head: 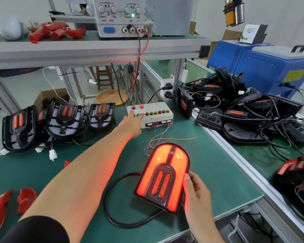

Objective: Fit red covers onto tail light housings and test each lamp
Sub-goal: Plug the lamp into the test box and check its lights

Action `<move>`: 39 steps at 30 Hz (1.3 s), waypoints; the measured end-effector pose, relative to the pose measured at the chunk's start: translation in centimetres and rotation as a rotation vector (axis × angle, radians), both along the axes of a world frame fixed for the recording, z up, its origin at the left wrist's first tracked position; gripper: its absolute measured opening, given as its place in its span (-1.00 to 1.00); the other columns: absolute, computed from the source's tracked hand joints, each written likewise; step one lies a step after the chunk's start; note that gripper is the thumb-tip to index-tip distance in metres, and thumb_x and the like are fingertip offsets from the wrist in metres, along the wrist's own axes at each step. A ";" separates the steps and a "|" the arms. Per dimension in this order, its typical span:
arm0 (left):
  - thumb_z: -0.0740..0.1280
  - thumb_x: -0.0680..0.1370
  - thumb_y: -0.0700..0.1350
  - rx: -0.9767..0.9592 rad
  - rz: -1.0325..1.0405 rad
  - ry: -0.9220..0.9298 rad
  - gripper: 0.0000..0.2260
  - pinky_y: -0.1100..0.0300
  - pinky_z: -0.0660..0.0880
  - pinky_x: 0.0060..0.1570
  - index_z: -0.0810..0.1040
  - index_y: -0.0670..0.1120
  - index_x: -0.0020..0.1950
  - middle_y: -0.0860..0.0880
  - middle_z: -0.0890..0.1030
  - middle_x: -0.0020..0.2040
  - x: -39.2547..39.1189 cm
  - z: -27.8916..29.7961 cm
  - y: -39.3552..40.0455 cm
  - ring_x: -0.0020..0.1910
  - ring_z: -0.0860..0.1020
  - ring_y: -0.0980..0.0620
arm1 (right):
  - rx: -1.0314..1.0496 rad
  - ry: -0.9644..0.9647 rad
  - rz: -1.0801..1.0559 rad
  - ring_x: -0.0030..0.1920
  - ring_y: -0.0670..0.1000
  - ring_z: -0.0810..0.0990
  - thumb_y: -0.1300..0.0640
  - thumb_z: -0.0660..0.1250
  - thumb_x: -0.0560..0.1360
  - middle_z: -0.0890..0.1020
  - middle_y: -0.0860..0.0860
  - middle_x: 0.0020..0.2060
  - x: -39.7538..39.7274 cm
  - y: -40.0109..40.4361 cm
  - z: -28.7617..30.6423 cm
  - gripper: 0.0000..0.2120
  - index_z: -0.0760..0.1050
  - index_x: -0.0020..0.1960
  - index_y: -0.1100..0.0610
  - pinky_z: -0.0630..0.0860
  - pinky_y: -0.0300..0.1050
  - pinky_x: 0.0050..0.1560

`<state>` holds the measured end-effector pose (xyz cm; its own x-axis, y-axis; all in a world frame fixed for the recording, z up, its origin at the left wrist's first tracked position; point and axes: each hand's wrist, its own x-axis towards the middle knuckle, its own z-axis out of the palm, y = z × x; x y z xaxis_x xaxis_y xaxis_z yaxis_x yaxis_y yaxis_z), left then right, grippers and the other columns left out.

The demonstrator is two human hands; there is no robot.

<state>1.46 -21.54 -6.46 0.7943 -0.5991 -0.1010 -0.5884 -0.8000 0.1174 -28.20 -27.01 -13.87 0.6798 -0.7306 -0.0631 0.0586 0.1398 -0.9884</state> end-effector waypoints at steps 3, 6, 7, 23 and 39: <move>0.22 0.57 -0.24 0.046 0.006 -0.042 -0.31 -0.18 0.39 0.37 0.10 0.08 0.66 -0.22 0.18 0.53 0.2 0.1 -0.1 0.46 0.27 -0.29 | -0.007 0.018 0.015 -0.02 0.08 0.70 0.08 0.24 0.67 0.74 0.09 -0.03 0.0 0.1 0.1 -0.79 0.66 0.07 -0.08 0.61 0.13 0.14; 0.31 0.55 -0.16 0.073 0.007 -0.199 -0.36 -0.16 0.28 0.42 0.22 0.04 0.62 -0.22 0.26 0.51 0.0 -0.2 -0.4 0.49 0.23 -0.24 | -0.024 0.028 0.030 0.00 0.08 0.72 0.03 0.24 0.67 0.74 0.03 -0.05 -0.2 0.1 0.1 -0.80 0.65 0.05 -0.13 0.63 0.19 0.12; 0.32 0.54 -0.16 0.057 -0.009 -0.257 -0.39 -0.15 0.26 0.42 0.28 0.03 0.59 -0.20 0.27 0.51 -0.1 -0.3 -0.7 0.49 0.22 -0.23 | -0.026 0.025 0.035 0.00 0.08 0.72 0.02 0.24 0.66 0.75 0.02 -0.05 -0.2 0.2 0.2 -0.80 0.65 0.06 -0.13 0.64 0.20 0.11; 0.24 0.53 -0.27 0.123 -0.332 -0.209 -0.40 -0.21 0.12 0.54 0.23 -0.10 0.58 -0.04 0.19 0.64 -0.9 0.5 -7.8 0.62 0.04 -0.17 | -0.067 0.036 0.062 0.02 -0.01 0.72 -0.16 0.26 0.52 0.75 -0.02 -0.03 -0.3 0.3 0.4 -0.71 0.64 0.12 -0.10 0.61 0.15 0.16; 0.22 0.53 -0.32 0.016 -0.304 -0.063 -0.38 -0.18 0.26 0.48 0.21 -0.15 0.60 -0.11 0.27 0.59 -0.9 0.9 -8.5 0.62 0.08 -0.13 | -0.072 0.041 0.070 0.00 -0.03 0.72 -0.16 0.25 0.52 0.75 -0.04 -0.04 -0.5 0.4 0.7 -0.67 0.62 0.14 -0.03 0.67 -0.11 0.00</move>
<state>0.55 -30.03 -5.60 0.5836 -0.8091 -0.0686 -0.8069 -0.5873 0.0622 -28.70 -26.65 -13.18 0.7272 -0.6851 -0.0412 0.0105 0.0711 -0.9974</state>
